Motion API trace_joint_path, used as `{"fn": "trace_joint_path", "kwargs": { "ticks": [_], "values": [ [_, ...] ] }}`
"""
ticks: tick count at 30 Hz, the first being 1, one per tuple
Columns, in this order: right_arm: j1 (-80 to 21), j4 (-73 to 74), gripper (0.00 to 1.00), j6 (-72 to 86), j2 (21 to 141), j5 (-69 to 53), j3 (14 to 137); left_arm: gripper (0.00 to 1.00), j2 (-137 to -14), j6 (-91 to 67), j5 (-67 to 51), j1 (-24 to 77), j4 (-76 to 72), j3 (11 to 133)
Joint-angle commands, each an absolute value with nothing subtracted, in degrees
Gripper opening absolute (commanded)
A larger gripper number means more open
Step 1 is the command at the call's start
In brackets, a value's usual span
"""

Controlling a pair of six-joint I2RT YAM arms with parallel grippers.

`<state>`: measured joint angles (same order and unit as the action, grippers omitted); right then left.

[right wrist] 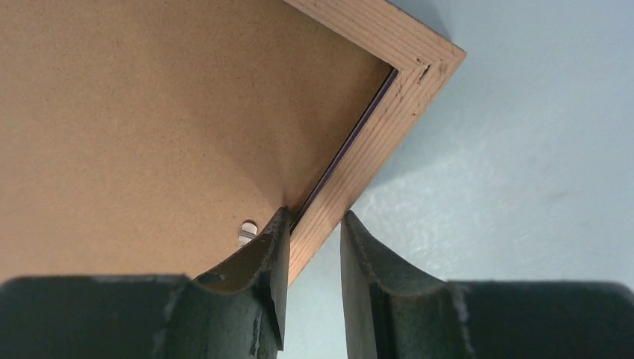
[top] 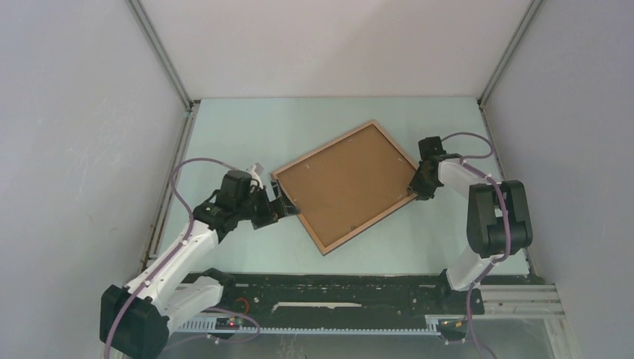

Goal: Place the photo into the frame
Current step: Adjust the photo frame at the center of the board.

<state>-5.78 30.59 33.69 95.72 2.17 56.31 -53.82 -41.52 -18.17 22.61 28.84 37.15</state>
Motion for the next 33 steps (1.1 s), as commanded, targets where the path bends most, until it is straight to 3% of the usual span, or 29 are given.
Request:
{"fn": "trace_joint_path", "kwargs": {
  "ticks": [1,4,8,10,13,16,23,33],
  "values": [
    [-9.09,30.66,0.0,21.22,97.44,17.7,59.68,0.96,-57.2,-41.96,-17.93,15.25,26.31,40.79],
    [-11.33,25.88,0.0,18.87,97.44,14.06,60.66,0.95,-62.28,-49.84,-25.93,4.46,12.97,40.21],
    [-10.39,28.55,0.01,21.45,99.76,5.65,64.43,0.96,-74.37,-49.54,-13.85,3.53,12.22,50.23],
    [-8.75,25.49,0.08,24.61,98.16,-1.98,62.51,0.96,-81.21,-50.13,-9.12,3.52,10.69,54.33],
    [-8.01,19.48,0.47,26.25,95.86,-7.93,59.85,0.95,-92.03,-49.45,-7.29,3.63,7.41,61.06],
    [-6.94,16.46,0.63,25.16,95.75,-9.95,59.03,0.94,-102.64,-46.53,-9.42,3.87,8.98,70.67],
    [-2.59,14.39,0.66,25.13,100.0,-17.47,59.55,0.94,-113.48,-46.58,-15.27,6.71,8.63,77.05],
    [-2.08,12.68,0.67,26.36,103.5,-22.72,62.37,0.94,-99.16,-49.73,-15.71,11.38,4.35,55.14]
  ]
}}
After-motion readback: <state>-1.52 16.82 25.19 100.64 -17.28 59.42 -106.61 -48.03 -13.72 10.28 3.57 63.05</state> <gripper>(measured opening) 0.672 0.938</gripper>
